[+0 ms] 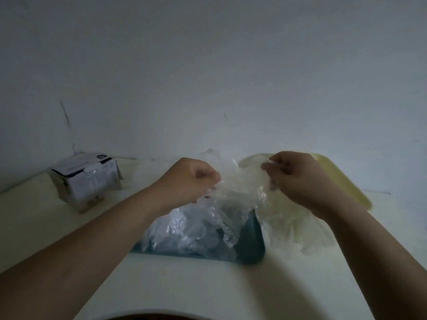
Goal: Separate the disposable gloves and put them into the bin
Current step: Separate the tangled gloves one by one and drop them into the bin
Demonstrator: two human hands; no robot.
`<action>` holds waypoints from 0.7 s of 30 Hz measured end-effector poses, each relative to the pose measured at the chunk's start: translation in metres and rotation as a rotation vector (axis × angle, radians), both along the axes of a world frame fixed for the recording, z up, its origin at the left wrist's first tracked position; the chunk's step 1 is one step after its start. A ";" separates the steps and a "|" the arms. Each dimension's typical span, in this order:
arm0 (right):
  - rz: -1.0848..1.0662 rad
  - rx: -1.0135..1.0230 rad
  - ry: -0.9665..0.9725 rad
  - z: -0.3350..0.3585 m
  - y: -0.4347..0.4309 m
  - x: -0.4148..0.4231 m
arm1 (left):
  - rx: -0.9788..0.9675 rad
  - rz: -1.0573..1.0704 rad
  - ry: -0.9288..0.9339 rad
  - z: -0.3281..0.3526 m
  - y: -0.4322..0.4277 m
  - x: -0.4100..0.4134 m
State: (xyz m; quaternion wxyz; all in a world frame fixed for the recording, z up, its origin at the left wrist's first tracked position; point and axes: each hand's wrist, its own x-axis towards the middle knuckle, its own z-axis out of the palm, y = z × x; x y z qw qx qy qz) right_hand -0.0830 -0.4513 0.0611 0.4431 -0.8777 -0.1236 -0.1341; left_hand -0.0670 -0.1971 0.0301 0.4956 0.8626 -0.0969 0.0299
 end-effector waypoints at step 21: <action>0.309 0.685 0.295 -0.017 0.025 0.032 | -0.805 0.044 0.270 0.029 0.018 0.034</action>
